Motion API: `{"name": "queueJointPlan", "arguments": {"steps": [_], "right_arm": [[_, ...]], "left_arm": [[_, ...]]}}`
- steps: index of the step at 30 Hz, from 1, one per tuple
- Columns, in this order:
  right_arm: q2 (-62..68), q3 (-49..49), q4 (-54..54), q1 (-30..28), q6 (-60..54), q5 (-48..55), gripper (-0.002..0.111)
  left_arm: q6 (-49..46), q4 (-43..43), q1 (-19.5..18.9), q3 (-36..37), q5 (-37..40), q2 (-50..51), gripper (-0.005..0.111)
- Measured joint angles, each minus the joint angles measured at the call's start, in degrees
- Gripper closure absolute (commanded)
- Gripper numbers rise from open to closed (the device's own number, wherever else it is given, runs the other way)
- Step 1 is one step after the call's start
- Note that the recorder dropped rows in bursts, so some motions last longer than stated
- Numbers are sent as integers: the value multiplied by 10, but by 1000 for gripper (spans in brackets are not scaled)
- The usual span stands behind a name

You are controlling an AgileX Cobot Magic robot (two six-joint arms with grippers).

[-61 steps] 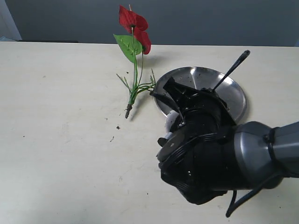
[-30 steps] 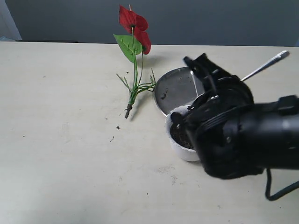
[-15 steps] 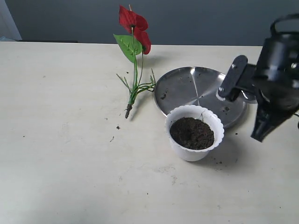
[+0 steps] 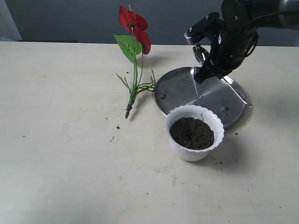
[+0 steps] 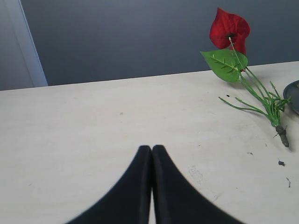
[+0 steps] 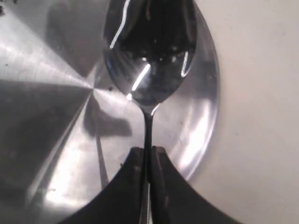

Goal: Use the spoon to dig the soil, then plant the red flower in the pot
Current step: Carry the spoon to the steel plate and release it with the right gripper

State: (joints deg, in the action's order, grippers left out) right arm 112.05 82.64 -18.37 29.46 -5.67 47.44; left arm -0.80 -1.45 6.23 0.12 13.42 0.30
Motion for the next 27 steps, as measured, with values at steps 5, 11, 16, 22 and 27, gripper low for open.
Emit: {"name": "queueJointPlan", "arguments": {"steps": [5, 11, 16, 22, 27], "right_arm": [[92, 65, 7, -1, -9, 5, 109], [155, 97, 7, -1, -11, 6, 109], [171, 100, 7, -1, -13, 1, 108], [176, 101, 7, -1, -14, -16, 89], [176, 102, 7, -1, -14, -17, 86]], "left_arm": [[0, 0, 0, 0, 0, 0, 106], [0, 0, 0, 0, 0, 0, 106], [0, 0, 0, 0, 0, 0, 106], [0, 0, 0, 0, 0, 0, 106], [0, 0, 0, 0, 0, 0, 106]]}}
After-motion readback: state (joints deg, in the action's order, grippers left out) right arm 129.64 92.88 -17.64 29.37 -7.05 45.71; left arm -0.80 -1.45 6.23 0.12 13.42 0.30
